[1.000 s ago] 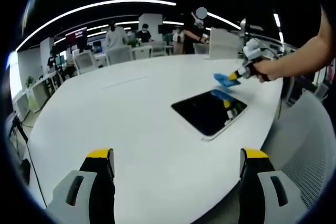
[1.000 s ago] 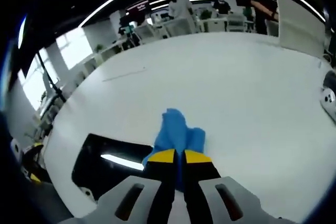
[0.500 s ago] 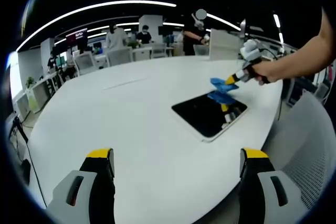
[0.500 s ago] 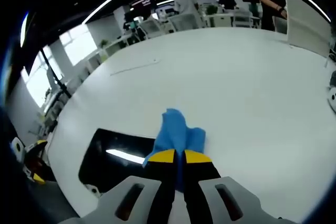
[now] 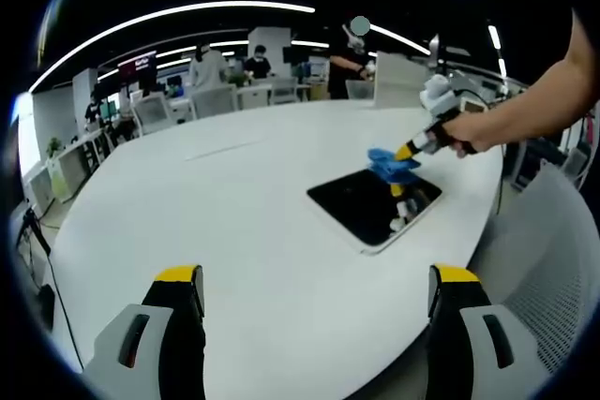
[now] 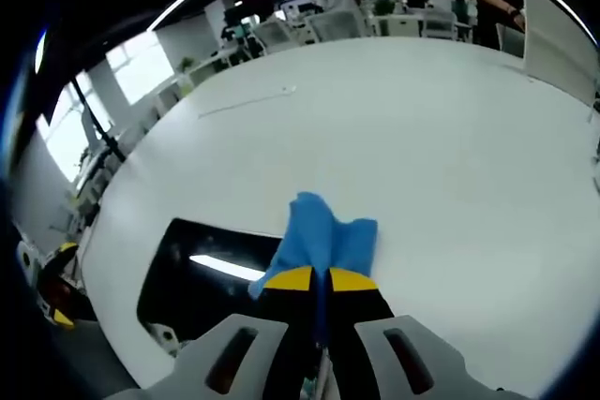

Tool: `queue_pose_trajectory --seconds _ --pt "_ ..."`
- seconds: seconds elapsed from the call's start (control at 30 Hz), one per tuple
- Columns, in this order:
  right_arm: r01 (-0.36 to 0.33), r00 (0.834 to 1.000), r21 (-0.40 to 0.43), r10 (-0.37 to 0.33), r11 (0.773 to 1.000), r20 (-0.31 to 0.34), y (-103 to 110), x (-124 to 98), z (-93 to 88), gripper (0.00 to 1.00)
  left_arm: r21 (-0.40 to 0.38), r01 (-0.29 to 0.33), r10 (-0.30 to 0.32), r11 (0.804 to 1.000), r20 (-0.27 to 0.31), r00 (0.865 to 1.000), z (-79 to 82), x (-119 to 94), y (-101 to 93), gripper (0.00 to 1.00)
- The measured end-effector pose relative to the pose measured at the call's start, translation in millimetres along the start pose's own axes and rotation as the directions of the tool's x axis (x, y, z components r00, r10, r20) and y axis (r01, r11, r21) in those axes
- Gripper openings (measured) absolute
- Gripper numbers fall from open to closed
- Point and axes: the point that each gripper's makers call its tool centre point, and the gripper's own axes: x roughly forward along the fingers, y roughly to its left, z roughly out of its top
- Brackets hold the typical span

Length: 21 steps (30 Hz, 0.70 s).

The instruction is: Wipe the mirror surface with the cleaning cloth until all visible marks leave the cleaned area.

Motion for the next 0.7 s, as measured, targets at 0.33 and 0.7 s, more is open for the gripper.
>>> queue_pose_trajectory --seconds 0.33,0.7 --pt "0.001 0.999 -0.027 -0.002 1.0 -0.032 12.8 5.7 -4.6 0.0 0.003 0.007 -0.007 1.0 -0.002 1.0 -0.9 0.1 -0.9 1.0" --pt "-0.029 0.998 -0.046 0.027 0.999 -0.059 42.6 16.4 -2.8 0.0 0.01 0.016 -0.016 1.0 -0.005 1.0 -1.2 0.4 -3.1 1.0"
